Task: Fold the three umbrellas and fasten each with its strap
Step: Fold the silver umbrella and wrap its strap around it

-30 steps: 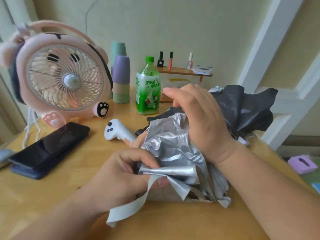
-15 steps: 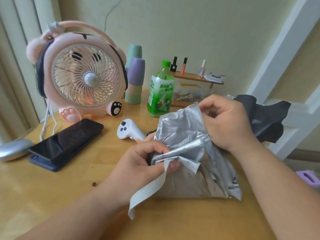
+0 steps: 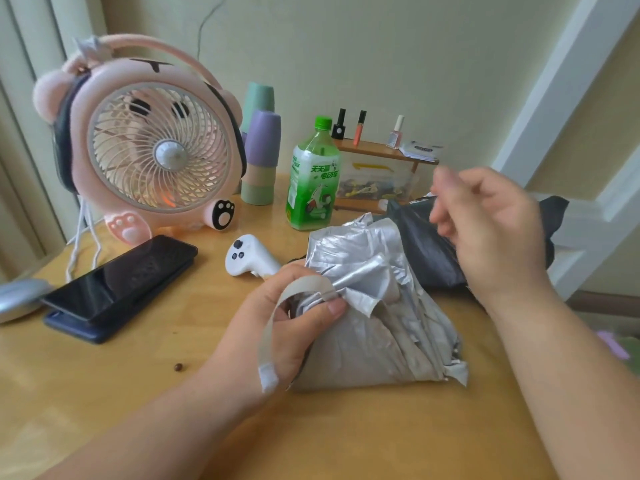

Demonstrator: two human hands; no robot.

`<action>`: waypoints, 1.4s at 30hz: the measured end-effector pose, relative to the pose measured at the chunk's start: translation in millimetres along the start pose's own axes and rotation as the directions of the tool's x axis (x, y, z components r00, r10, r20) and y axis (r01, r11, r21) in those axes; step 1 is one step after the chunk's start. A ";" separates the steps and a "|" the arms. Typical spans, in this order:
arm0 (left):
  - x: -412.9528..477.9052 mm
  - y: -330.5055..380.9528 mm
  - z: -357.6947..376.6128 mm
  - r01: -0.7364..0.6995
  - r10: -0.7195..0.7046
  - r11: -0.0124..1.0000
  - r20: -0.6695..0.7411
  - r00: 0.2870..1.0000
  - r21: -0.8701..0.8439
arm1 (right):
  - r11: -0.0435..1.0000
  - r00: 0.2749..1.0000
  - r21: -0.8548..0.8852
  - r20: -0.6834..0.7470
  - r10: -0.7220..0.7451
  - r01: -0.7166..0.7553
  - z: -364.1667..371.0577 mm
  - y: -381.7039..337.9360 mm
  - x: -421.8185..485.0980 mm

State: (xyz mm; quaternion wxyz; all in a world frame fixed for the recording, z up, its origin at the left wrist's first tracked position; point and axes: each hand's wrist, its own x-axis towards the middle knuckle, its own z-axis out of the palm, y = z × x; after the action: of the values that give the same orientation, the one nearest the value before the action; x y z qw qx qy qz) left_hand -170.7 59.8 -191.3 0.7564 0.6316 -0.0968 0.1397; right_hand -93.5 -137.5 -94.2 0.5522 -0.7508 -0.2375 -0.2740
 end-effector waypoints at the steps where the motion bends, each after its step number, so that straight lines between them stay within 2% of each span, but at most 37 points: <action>1: -0.2 1.1 0.2 0.009 -0.008 1.000 -0.011 1.000 0.020 | 1.000 0.996 -0.014 0.085 -0.015 0.016 -6.4 0.0 -15.6; 2: 0.1 0.0 -0.2 0.011 -0.009 0.999 -0.028 1.000 0.046 | 0.998 0.980 -0.063 0.198 0.010 0.002 -12.7 1.4 -30.4; 4: 0.7 -0.9 1.2 0.007 -0.002 0.997 -0.060 0.998 0.074 | 0.961 0.879 -0.244 0.418 0.227 -0.132 -22.6 6.6 -55.8; 6: 1.6 -4.4 3.3 0.019 -0.012 0.997 -0.096 0.995 0.076 | 0.864 0.745 -0.417 0.473 0.471 -0.282 -20.1 8.8 -72.1; 7: 1.6 -5.8 4.9 0.027 -0.018 0.997 -0.109 0.994 0.078 | 0.825 0.701 -0.449 0.464 0.542 -0.342 -15.8 10.5 -77.0; 8: 1.4 -6.2 7.2 0.033 -0.022 0.995 -0.125 0.992 0.094 | 0.805 0.687 -0.441 0.438 0.579 -0.397 -11.3 15.2 -80.7; 12: 1.7 -5.6 13.5 0.064 -0.022 0.974 -0.185 0.982 0.219 | 0.780 0.776 -0.316 0.172 0.607 -0.540 1.8 39.0 -87.1; 15: 7.7 -0.2 14.4 0.188 -0.098 0.914 -0.254 0.962 0.360 | 0.769 0.802 -0.333 0.059 0.594 -0.545 10.7 49.9 -96.4; 18: 22.0 11.7 6.0 0.260 -0.107 0.793 -0.294 0.950 0.551 | 0.776 0.835 -0.376 0.011 0.551 -0.507 13.6 52.2 -104.7; 21: 31.8 31.1 -9.6 0.187 0.026 0.596 -0.252 0.967 0.781 | 0.785 0.852 -0.389 0.001 0.523 -0.482 11.6 52.3 -109.7; 22: 31.2 38.4 -16.9 0.163 0.024 0.543 -0.209 0.978 0.824 | 0.791 0.858 -0.388 -0.001 0.514 -0.474 11.1 52.3 -111.1; 23: 28.5 45.8 -24.3 0.160 -0.044 0.505 -0.160 0.986 0.848 | 0.798 0.865 -0.387 -0.001 0.501 -0.463 10.8 52.0 -112.5; 24: 24.2 52.1 -32.4 0.169 -0.173 0.458 -0.099 0.980 0.873 | 0.807 0.874 -0.382 -0.003 0.487 -0.451 10.8 52.4 -114.1; 26: 14.2 61.3 -41.5 0.136 -0.496 0.263 0.013 0.868 0.955 | 0.824 0.887 -0.365 -0.012 0.462 -0.434 10.6 53.4 -116.9; 27: 9.6 61.5 -41.6 0.070 -0.597 0.183 0.055 0.800 0.981 | 0.832 0.892 -0.355 -0.015 0.451 -0.427 10.4 53.6 -118.2; 28: 6.7 57.8 -39.9 0.006 -0.633 0.145 0.088 0.769 0.989 | 0.840 0.898 -0.346 -0.017 0.439 -0.417 10.2 53.7 -119.1; 30: 5.1 43.4 -30.9 -0.033 -0.585 0.173 0.130 0.800 0.984 | 0.853 0.911 -0.345 -0.015 0.413 -0.392 8.6 53.8 -119.6; 33: 0.5 23.5 -16.6 -0.031 -0.436 0.239 0.136 0.890 0.970 | 0.869 0.926 -0.337 -0.018 0.378 -0.361 4.7 53.6 -120.2; 35: -2.7 17.7 -14.8 -0.018 -0.336 0.366 0.150 0.930 0.930 | 0.882 0.932 -0.307 -0.050 0.360 -0.357 -0.3 54.1 -121.6; 37: -3.6 16.3 -14.4 -0.056 -0.298 0.504 0.234 0.925 0.862 | 0.899 0.940 -0.275 -0.074 0.333 -0.340 -7.7 52.8 -124.4; 40: -3.5 22.2 -5.7 -0.119 -0.297 0.613 0.368 0.881 0.781 | 0.926 0.964 -0.271 -0.109 0.244 -0.265 -19.5 51.5 -130.0; 42: -0.7 26.0 0.9 -0.029 -0.360 0.718 0.408 0.839 0.695 | 0.936 0.976 -0.283 -0.106 0.188 -0.211 -23.4 52.4 -134.0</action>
State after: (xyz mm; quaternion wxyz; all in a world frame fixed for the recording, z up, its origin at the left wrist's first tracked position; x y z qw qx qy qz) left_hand -180.0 63.1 -167.2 0.4286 0.8820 -0.1788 -0.0806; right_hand -161.2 -181.7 -215.5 0.4687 -0.8332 -0.0954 -0.2775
